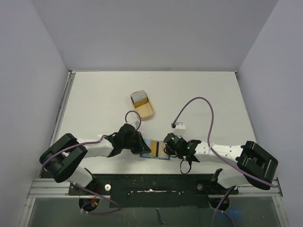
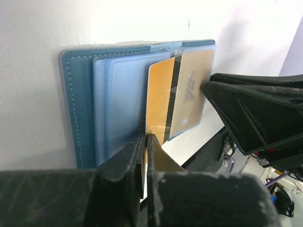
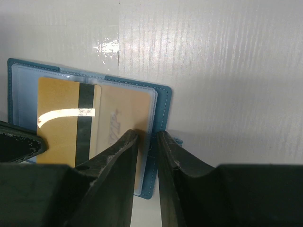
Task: Put the credit cards into the card holder
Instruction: Insert the credit card into the card holder.
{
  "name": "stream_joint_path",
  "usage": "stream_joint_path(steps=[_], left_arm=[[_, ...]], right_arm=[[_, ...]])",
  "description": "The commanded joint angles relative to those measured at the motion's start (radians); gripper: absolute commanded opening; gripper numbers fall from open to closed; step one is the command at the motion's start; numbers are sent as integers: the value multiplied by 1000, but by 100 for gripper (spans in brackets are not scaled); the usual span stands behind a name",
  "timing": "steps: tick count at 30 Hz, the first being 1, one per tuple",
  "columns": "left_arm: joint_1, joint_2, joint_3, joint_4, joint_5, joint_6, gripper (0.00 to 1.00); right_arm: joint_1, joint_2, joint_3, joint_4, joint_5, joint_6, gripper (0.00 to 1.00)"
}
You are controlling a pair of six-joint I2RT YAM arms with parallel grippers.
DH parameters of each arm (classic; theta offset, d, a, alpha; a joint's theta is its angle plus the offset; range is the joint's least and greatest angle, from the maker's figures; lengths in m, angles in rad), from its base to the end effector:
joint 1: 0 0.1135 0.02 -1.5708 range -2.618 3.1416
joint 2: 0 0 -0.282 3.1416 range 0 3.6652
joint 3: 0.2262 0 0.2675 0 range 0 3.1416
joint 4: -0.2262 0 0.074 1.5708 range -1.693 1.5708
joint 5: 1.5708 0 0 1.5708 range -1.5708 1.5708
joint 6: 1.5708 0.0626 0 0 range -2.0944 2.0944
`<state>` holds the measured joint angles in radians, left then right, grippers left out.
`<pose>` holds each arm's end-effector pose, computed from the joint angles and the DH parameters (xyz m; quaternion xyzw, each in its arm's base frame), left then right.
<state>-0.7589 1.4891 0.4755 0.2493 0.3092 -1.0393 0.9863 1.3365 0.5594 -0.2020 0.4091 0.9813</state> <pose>0.1917 -0.2080 0.1126 -0.0672 0.9083 -0.3916 0.1304 0.1619 0.1996 0.1387 0.0569 0.9368 0.1301 0.3199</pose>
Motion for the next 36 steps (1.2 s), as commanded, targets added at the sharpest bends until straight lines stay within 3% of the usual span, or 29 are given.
stream_joint_path(steps=[1,20,26,36], left_arm=[[-15,22,12,64,-11,-2,0],[-76,92,33,136,-4,-36,0],[-82,71,44,126,-18,-26,15],[-85,42,60,103,-38,7,26]], right_arm=[[13,-17,-20,-17,3,22,24],[13,-21,-12,-16,-7,30,25],[12,-86,27,-83,-7,19,34],[3,-158,4,-110,-18,27,36]])
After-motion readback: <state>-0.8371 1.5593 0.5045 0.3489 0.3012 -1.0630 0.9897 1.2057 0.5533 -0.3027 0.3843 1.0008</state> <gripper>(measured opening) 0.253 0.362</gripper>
